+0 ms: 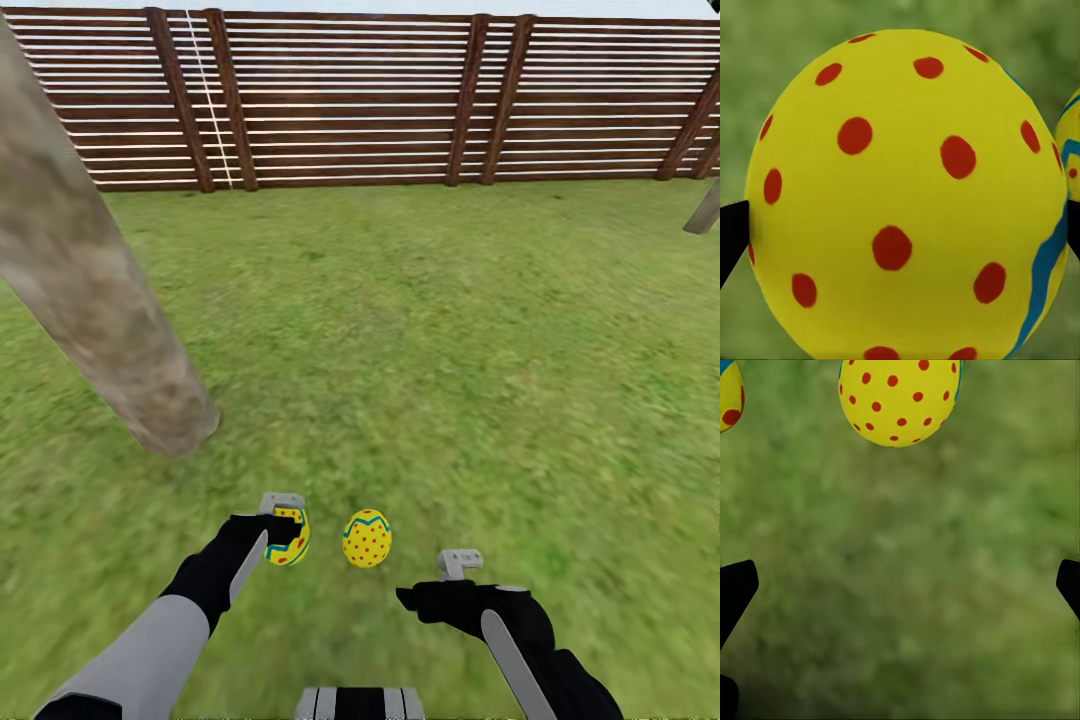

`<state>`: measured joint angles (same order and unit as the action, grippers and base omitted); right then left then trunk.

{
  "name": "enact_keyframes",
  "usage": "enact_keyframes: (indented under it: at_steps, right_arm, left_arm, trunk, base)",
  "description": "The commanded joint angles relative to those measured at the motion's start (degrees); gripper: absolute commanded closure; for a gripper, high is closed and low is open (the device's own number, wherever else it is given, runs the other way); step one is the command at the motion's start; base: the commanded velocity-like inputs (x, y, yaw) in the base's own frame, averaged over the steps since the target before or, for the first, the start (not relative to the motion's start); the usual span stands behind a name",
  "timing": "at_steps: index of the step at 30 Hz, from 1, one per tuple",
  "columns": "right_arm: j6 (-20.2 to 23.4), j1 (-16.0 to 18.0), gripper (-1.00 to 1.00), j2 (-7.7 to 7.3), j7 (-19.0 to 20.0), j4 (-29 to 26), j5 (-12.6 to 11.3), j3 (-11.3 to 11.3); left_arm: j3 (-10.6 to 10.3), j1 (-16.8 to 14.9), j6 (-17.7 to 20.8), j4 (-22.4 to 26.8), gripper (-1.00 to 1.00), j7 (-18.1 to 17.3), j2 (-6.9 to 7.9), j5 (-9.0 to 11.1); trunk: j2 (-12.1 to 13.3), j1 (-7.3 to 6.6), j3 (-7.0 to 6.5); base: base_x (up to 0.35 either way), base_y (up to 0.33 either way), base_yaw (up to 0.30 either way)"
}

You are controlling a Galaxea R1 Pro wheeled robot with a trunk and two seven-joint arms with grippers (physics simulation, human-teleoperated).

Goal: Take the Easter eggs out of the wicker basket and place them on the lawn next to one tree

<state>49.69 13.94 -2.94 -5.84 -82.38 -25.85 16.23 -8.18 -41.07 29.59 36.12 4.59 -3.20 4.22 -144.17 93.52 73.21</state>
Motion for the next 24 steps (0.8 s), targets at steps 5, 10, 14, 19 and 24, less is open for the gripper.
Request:
enact_keyframes:
  at_steps: [5,10,14,19,24]
  right_arm:
    - [0.1,-0.2,-1.0,-0.14,-0.6,-2.4,-0.6,0.2]
    - [-1.4,-0.6,-1.0,-0.31,-0.6,-8.0,-0.4,0.4]
    - [-2.0,-1.3,-1.0,-0.22,0.4,-8.5,-0.5,0.4]
    - [-1.3,-1.4,-1.0,-0.15,12.9,-8.6,-0.6,-0.3]
    - [1.9,-1.5,-1.0,-0.4,27.1,-8.6,-0.8,-5.4]
  left_arm:
    - [-0.3,0.0,0.0,0.1,1.0,0.5,0.03,0.5]
    - [-0.3,0.0,-0.1,0.2,1.0,0.5,0.03,0.5]
    - [-0.3,0.0,-0.1,0.2,1.0,0.5,0.03,0.5]
    - [-0.3,0.0,-0.1,0.1,1.0,0.5,0.03,0.5]
    - [-0.3,0.0,-0.1,0.1,1.0,0.5,0.03,0.5]
  trunk:
    - [0.0,0.04,0.49]
    - [0.0,0.04,0.49]
    - [0.0,0.04,0.49]
    - [0.0,0.04,0.49]
    - [0.0,0.04,0.49]
  base:
    - [0.0,0.0,0.0]
    - [0.0,0.0,0.0]
    - [0.0,0.0,0.0]
    - [0.0,0.0,0.0]
    - [0.0,0.0,0.0]
